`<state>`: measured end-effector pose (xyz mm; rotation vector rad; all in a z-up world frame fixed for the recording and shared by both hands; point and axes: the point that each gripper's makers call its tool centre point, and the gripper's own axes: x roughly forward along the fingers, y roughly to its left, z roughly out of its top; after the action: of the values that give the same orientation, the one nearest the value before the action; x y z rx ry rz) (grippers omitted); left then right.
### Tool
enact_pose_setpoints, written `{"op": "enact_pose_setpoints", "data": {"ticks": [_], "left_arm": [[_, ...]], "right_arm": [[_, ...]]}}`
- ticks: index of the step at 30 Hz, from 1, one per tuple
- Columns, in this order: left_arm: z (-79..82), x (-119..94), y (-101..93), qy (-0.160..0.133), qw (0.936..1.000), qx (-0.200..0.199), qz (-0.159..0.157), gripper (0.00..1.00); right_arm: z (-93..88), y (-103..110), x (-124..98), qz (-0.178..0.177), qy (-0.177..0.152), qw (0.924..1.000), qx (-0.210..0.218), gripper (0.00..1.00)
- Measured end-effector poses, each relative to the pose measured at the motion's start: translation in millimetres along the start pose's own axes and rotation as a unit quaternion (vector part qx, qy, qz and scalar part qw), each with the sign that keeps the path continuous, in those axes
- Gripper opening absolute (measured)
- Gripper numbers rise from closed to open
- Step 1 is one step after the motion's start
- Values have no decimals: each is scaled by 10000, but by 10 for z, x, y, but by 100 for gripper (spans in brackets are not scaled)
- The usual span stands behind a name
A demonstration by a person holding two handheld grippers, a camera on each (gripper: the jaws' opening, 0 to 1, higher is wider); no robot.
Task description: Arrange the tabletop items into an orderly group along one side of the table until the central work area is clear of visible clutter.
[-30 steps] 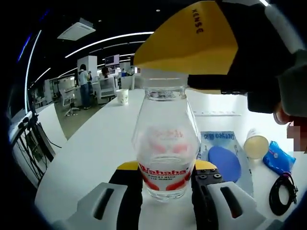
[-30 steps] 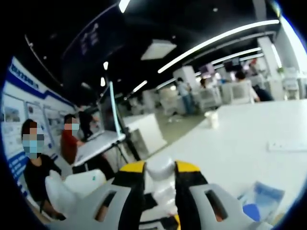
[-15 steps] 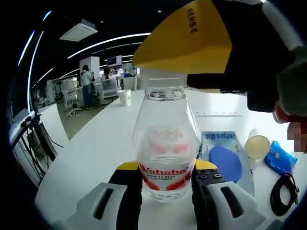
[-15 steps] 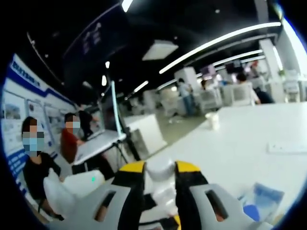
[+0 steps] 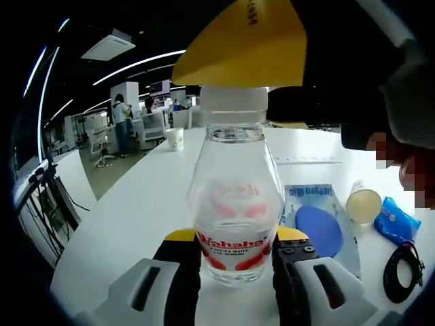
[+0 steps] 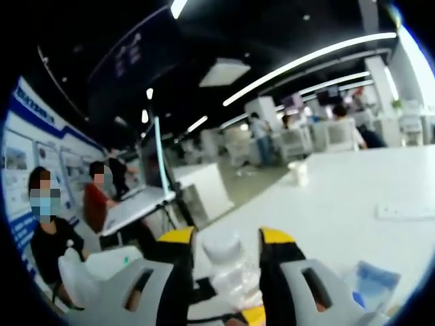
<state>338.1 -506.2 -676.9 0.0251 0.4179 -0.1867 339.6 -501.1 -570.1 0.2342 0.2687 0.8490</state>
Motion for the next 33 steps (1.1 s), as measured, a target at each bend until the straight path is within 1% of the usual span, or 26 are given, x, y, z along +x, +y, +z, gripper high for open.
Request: {"op": "enact_pose_setpoints", "data": {"ticks": [3, 4, 7, 11, 16, 19, 21, 23, 24, 26, 29, 33], "left_arm": [[0, -3, -11, -13, 10000, 9, -28, 40], [-7, -1, -4, -13, 10000, -48, -31, 40], [-14, -2, 34, -41, 9999, -123, 11, 45], [-16, -12, 44, -65, 9998, -163, 15, 49], [17, -38, 83, -200, 9993, -306, 50, 58], [-9, -15, 76, -167, 9986, -497, -18, 67], [1, -19, 81, -216, 9978, -634, 4, 75], [11, -21, 84, -262, 9973, -689, 17, 85], [4, -21, 84, -248, 9973, -688, 28, 90], [5, -28, 76, -259, 9976, -647, 39, 98], [8, -35, 43, -266, 9974, -667, -40, 100], [26, -50, 18, -286, 9973, -673, -94, 100]], "right_arm": [[0, 16, -4, 0, 7, 10000, -17, 34], [-4, 24, -7, 2, 15, 10000, -33, 35], [-27, 43, -18, 26, 69, 9999, -113, 35], [-44, 34, -33, -7, 95, 9999, -112, 36], [-25, 11, -45, -60, 56, 9999, -121, 40], [-24, -27, -47, -161, 55, 9998, -101, 45], [-30, -53, -47, -235, 65, 9996, -138, 54], [-39, -65, -49, -268, 81, 9995, -164, 63], [-55, -73, -54, -290, 126, 9993, -187, 66], [-64, -89, -62, -330, 145, 9991, -206, 70], [-71, -114, -67, -356, 157, 9990, -213, 72], [-74, -108, -78, -337, 176, 9990, -248, 73]]}}
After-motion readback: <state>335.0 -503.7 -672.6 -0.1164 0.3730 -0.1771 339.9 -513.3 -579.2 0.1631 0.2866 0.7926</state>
